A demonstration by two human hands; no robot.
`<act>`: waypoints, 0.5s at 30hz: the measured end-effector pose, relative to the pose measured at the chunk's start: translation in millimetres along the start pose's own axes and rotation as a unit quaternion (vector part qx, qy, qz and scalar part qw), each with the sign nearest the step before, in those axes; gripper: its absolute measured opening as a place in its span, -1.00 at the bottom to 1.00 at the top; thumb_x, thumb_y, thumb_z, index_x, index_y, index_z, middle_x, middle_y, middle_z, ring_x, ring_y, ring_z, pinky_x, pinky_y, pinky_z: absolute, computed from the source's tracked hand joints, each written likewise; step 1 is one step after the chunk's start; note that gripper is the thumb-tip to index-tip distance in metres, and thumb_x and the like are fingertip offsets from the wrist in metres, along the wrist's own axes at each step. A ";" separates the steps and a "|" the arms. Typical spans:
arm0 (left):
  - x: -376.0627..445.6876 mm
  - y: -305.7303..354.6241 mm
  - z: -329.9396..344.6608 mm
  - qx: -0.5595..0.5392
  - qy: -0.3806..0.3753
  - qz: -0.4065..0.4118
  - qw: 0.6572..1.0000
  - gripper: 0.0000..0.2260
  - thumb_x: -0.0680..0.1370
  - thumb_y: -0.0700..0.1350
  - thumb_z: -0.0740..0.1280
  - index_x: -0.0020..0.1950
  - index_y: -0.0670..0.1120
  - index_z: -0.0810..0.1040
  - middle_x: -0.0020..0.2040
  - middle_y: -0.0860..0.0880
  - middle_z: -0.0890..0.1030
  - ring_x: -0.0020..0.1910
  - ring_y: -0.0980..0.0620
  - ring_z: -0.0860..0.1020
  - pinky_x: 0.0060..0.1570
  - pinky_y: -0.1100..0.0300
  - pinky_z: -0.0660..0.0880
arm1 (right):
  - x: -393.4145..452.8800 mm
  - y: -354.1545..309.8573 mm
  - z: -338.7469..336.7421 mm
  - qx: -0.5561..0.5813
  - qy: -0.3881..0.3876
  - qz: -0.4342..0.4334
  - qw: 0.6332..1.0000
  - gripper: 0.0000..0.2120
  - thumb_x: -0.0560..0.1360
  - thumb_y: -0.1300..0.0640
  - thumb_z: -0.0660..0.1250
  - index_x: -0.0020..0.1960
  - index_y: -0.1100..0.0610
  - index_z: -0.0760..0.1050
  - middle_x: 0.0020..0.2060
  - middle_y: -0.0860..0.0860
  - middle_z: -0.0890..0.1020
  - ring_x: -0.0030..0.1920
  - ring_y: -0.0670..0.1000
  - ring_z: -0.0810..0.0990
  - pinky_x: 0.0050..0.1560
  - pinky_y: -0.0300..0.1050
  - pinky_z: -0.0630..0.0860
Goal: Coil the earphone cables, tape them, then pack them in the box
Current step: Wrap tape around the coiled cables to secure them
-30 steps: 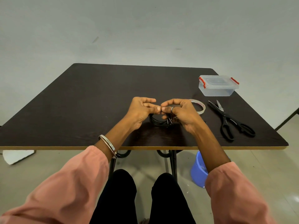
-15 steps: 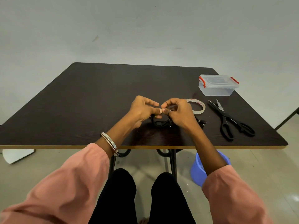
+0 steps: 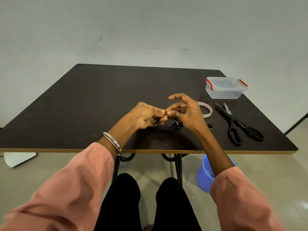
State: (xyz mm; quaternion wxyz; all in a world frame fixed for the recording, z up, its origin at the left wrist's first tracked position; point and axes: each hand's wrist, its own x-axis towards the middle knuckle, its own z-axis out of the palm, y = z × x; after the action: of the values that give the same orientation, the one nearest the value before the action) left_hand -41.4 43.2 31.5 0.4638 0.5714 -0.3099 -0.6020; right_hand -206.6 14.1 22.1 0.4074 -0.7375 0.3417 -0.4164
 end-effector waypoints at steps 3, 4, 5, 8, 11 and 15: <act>2.7 3.3 0.0 -0.016 -0.006 -0.025 1.000 -0.98 0.50 -0.33 0.37 -0.12 -0.27 0.60 -0.35 -0.13 0.66 -0.39 0.04 0.65 -0.11 0.08 0.62 | 1.1 1.2 -4.8 -0.099 -0.021 -0.084 0.991 -0.57 0.44 0.36 0.41 0.25 0.08 0.46 -0.14 0.02 0.71 -0.08 -0.08 0.69 0.01 -0.17 0.61; 3.5 4.6 -0.8 -0.024 -0.013 -0.036 0.999 -0.97 0.51 -0.32 0.37 -0.13 -0.26 0.60 -0.35 -0.12 0.66 -0.41 0.05 0.64 -0.07 0.08 0.61 | 1.1 1.4 -6.5 -0.144 -0.034 -0.122 0.981 -0.56 0.46 0.34 0.40 0.29 0.08 0.45 -0.11 0.00 0.71 -0.06 -0.11 0.68 0.02 -0.20 0.60; 3.9 5.9 -2.2 -0.032 -0.021 -0.046 0.998 -0.96 0.52 -0.30 0.36 -0.13 -0.24 0.59 -0.35 -0.11 0.66 -0.42 0.07 0.64 -0.05 0.09 0.60 | 0.5 0.9 -7.8 -0.197 -0.050 -0.159 0.966 -0.54 0.48 0.32 0.37 0.34 0.07 0.42 -0.08 0.00 0.70 -0.04 -0.11 0.66 0.01 -0.21 0.59; 4.2 9.2 -8.0 -0.046 -0.023 -0.063 0.997 -0.95 0.54 -0.30 0.32 -0.10 -0.23 0.57 -0.36 -0.09 0.65 -0.42 0.08 0.64 -0.21 0.13 0.62 | -3.5 -1.5 -10.2 -0.382 -0.097 -0.255 0.883 -0.43 0.50 0.28 0.24 0.47 -0.01 0.26 -0.03 0.06 0.66 -0.03 0.03 0.58 -0.09 -0.13 0.52; 2.5 9.3 -12.1 -0.054 -0.011 -0.054 0.997 -0.95 0.54 -0.32 0.32 -0.04 -0.26 0.57 -0.34 -0.12 0.66 -0.40 0.06 0.64 -0.24 0.14 0.63 | -7.3 -2.6 -9.5 -0.416 -0.106 -0.265 0.863 -0.36 0.48 0.28 0.17 0.51 -0.03 0.15 0.11 0.14 0.62 0.13 0.09 0.56 -0.03 -0.07 0.53; 1.4 7.7 -11.8 -0.026 0.011 0.033 0.999 -0.90 0.48 -0.33 0.41 -0.03 -0.32 0.60 -0.21 -0.20 0.67 -0.35 0.02 0.66 -0.15 0.11 0.65 | -4.9 -1.4 -0.8 -0.130 0.062 -0.111 0.983 -0.56 0.56 0.24 0.28 0.42 0.14 0.35 -0.13 0.02 0.71 -0.17 -0.16 0.66 -0.11 -0.30 0.56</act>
State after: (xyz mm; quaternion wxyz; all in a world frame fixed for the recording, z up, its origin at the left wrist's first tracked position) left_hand -28.2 41.0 36.0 0.5012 0.5552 -0.3079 -0.5880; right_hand -209.1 18.5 22.0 0.2370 -0.7904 0.3335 -0.4558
